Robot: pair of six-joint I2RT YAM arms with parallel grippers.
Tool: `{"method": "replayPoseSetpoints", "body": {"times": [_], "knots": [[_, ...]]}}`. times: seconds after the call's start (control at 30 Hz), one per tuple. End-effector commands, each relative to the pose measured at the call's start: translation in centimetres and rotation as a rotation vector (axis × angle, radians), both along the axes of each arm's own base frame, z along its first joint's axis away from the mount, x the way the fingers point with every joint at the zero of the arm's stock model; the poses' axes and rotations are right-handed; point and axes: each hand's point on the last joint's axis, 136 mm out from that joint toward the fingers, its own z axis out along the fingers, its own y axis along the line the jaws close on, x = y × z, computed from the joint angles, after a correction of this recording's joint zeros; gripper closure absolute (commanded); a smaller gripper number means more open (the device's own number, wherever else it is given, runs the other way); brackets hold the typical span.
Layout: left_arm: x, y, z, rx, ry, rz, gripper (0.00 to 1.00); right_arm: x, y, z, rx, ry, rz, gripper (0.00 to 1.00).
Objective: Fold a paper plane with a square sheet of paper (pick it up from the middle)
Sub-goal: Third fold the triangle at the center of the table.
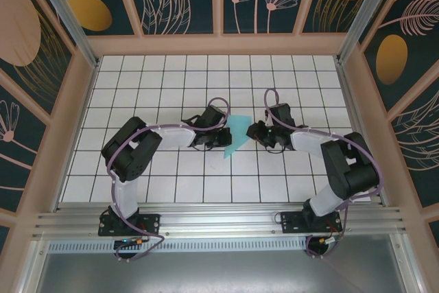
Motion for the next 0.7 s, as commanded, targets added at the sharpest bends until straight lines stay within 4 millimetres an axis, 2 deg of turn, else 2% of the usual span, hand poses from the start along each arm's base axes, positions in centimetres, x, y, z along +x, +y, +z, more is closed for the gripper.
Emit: {"method": "replayPoseSetpoints", "body": {"times": [0.0, 0.37, 0.5, 0.67], "knots": [[-0.6, 0.5, 0.7, 0.021, -0.004, -0.029, 0.9, 0.1, 0.3, -0.3, 0.035, 0.012, -0.009, 0.68], [0.0, 0.0, 3.9, -0.03, -0.073, -0.038, 0.82, 0.2, 1.2, -1.1, 0.081, 0.033, 0.013, 0.63], [0.2, 0.3, 3.6, -0.002, -0.074, -0.027, 0.83, 0.3, 1.4, -1.2, 0.103, 0.038, 0.016, 0.63], [0.1, 0.9, 3.0, 0.024, -0.068, -0.016, 0.84, 0.4, 2.5, -0.6, 0.158, 0.012, 0.055, 0.63]]}}
